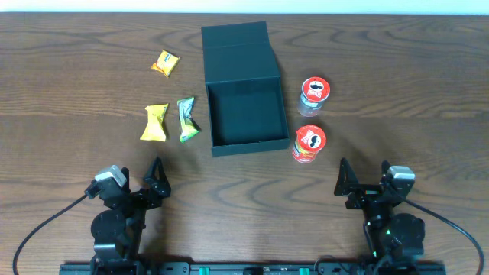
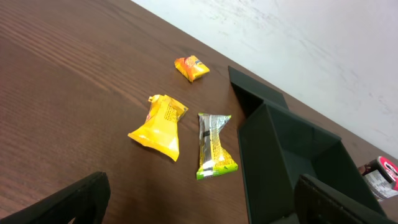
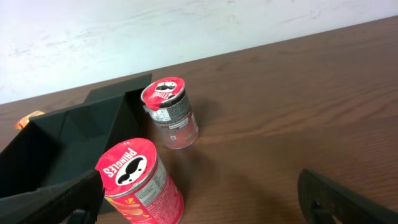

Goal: Pack container

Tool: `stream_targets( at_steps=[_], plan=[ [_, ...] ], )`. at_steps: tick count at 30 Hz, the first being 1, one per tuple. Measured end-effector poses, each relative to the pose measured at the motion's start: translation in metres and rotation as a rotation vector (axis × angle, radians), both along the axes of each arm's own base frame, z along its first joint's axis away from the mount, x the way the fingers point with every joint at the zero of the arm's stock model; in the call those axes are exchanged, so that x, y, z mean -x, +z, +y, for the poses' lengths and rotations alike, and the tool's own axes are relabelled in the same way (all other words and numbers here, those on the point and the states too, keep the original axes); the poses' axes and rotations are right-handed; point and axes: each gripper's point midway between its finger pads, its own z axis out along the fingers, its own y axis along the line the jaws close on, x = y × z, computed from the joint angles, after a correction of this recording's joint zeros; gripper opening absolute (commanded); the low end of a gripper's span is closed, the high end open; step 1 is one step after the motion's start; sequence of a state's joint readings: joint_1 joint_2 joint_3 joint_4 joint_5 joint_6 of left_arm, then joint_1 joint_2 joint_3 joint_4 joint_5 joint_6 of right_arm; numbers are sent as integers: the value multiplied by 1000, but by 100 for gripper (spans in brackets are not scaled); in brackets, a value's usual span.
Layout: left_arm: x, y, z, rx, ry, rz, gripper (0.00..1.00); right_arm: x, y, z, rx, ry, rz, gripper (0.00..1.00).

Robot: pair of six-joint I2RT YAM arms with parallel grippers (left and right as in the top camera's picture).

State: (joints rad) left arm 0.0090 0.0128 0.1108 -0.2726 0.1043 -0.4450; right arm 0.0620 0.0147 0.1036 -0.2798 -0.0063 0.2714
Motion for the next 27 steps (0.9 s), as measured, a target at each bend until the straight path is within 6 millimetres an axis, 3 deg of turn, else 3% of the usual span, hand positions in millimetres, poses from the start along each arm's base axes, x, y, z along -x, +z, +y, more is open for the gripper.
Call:
stream_targets(
  at_steps=[24,27],
  plan=[
    [0,0,0,0,0,-2,95,-1,1,-4,4,-23,-6,99],
    [-4,11,-1,2,-8,-60,95,-4,13,-4,-1,-24,-64,99]
  ],
)
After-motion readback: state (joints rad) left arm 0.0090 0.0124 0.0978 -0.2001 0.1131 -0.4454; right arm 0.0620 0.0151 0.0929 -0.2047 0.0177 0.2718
